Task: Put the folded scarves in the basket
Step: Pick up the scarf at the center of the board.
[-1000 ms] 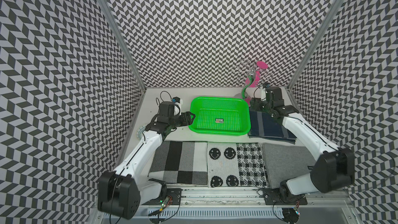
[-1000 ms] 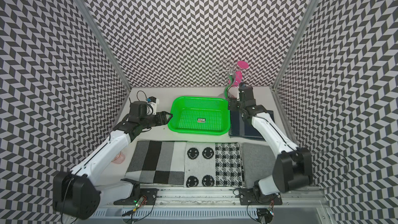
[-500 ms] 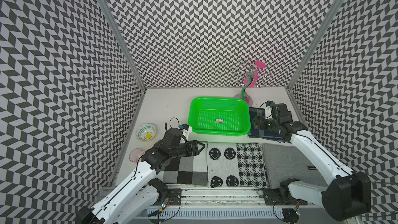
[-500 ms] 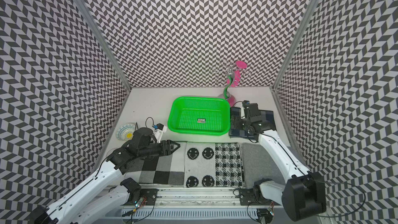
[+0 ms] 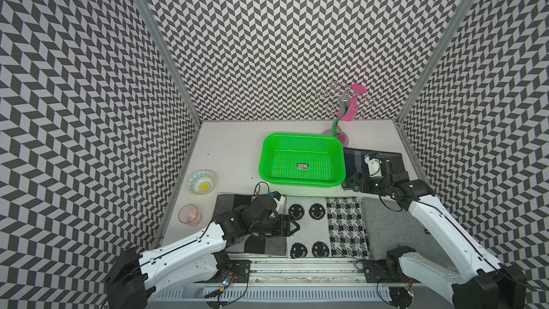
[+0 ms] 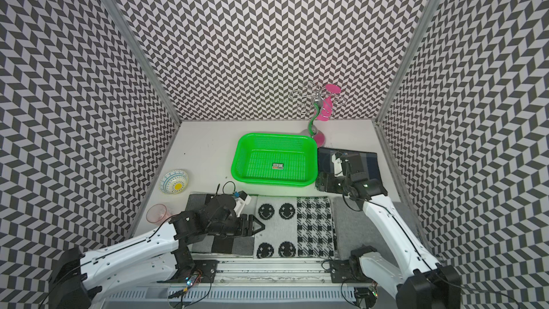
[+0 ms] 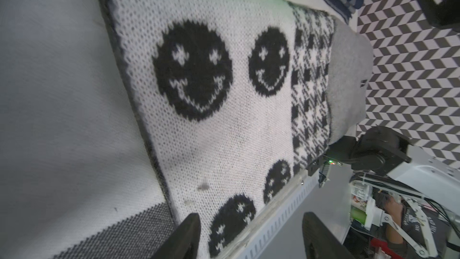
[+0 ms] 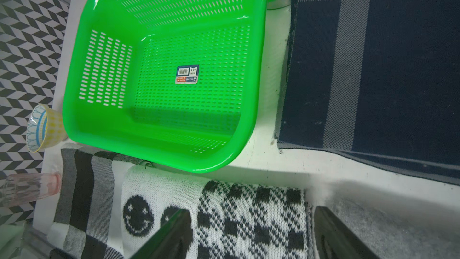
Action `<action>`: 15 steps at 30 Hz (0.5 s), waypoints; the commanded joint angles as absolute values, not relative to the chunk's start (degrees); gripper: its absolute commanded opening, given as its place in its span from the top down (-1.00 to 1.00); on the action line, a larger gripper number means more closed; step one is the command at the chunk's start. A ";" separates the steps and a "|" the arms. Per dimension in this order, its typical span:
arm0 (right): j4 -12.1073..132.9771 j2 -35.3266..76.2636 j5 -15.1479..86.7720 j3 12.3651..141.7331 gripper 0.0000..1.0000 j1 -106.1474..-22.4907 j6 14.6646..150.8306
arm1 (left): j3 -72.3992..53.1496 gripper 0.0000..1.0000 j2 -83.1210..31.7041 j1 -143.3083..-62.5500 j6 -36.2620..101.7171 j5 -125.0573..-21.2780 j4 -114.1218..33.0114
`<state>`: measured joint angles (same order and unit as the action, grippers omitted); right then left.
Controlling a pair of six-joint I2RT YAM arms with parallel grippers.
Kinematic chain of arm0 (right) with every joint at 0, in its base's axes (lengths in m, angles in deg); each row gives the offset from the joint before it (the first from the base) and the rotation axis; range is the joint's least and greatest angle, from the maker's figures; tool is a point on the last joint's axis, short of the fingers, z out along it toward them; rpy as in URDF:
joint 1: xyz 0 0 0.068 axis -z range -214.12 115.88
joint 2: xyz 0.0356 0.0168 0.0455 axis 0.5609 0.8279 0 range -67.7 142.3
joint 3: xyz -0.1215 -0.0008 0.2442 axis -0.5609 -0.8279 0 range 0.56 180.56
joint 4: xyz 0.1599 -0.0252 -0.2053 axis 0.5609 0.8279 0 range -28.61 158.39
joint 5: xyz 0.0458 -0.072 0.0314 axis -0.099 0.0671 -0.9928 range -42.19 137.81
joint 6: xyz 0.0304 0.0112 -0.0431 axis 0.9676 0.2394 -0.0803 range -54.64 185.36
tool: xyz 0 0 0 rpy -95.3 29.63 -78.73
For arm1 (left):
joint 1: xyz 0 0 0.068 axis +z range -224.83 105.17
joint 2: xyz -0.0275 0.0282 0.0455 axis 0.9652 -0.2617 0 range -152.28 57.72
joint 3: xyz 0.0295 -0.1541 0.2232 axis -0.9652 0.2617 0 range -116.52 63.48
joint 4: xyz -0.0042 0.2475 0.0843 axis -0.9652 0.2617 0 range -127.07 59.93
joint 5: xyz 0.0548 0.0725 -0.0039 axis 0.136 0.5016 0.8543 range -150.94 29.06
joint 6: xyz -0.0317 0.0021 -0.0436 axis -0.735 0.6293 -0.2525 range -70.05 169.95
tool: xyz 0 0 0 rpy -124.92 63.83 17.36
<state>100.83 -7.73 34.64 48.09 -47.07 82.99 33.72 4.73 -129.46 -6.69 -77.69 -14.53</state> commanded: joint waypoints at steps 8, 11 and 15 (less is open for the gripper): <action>103.60 -12.24 33.15 46.61 -0.62 -47.65 85.87 | 36.55 -0.42 -0.30 -130.00 -7.45 -74.40 -23.39; 104.82 -11.83 30.57 45.65 -0.62 -47.57 86.62 | 36.53 -0.43 -0.38 -130.03 -7.00 -73.52 -25.00; 105.06 -11.28 29.45 45.77 -0.61 -47.61 87.04 | 35.91 -0.44 -4.59 -129.77 -5.46 -74.01 -25.72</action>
<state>104.80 -11.27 31.17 46.12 -47.39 86.09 36.58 -2.05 -129.59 -6.69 -74.02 -22.83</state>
